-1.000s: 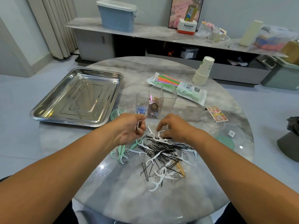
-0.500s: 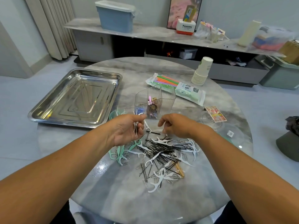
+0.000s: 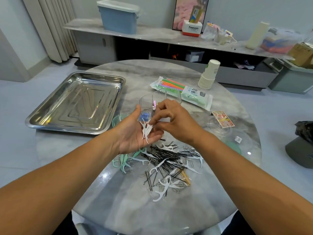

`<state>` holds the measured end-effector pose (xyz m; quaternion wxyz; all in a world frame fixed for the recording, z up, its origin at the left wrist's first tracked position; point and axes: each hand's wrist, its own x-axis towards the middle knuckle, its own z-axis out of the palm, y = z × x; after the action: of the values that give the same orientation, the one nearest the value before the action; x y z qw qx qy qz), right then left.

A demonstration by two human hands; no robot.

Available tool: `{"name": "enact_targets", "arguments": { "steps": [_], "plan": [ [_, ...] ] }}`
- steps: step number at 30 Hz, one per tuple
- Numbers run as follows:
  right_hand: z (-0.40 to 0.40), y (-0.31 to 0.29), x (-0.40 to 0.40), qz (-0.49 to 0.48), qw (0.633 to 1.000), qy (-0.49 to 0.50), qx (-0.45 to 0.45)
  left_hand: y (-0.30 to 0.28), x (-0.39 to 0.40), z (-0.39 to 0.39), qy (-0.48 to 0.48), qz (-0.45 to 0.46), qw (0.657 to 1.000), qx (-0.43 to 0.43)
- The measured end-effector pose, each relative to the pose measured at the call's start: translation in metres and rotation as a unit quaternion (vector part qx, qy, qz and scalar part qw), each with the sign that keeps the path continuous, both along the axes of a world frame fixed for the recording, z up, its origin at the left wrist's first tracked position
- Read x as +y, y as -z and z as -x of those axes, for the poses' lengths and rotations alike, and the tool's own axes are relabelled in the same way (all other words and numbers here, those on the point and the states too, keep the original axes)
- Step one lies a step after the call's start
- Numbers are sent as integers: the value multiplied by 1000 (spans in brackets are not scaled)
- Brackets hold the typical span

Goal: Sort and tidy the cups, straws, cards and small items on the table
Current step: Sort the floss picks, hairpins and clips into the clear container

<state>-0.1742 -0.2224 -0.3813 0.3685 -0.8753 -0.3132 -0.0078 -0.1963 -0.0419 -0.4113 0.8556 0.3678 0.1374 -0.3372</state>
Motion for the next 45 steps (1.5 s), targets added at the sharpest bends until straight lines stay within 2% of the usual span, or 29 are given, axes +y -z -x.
{"name": "enact_targets", "arguments": {
  "steps": [6,8,10,12,13,15,17,18,20,26,34,39,43,45],
  "plan": [
    [2,7,4,-27,997,-32,66,-2,3,2,14,-11,1000,-13],
    [4,7,5,-37,997,-45,54,-3,6,3,16,-13,1000,-20],
    [3,8,7,-73,997,-2,17,-5,6,2,2,-40,999,-22],
    [-5,8,5,-84,993,86,17,-5,8,0,-31,-88,995,-21],
    [-10,9,2,-55,990,116,50,-5,10,0,-44,-111,993,-21],
    [-17,12,-7,98,977,108,158,-5,12,-1,-57,-142,988,-14],
    [-16,19,-16,254,935,67,239,-3,15,0,-71,-152,986,0],
    [-14,23,-19,299,917,61,257,-2,16,0,-74,-156,985,4],
    [-13,28,-20,329,903,70,265,0,16,3,-66,-157,985,3],
    [-10,32,-15,332,909,71,241,3,5,9,-34,-144,989,6],
    [-11,27,-24,281,931,81,220,0,0,9,-33,-144,988,32],
    [-16,18,-37,148,936,109,300,4,-3,8,-34,-157,987,31],
    [-17,11,-43,72,914,133,376,4,-6,8,-32,-164,986,28],
    [-17,10,-43,3,895,143,422,4,-7,8,-29,-168,985,26]
  ]
}}
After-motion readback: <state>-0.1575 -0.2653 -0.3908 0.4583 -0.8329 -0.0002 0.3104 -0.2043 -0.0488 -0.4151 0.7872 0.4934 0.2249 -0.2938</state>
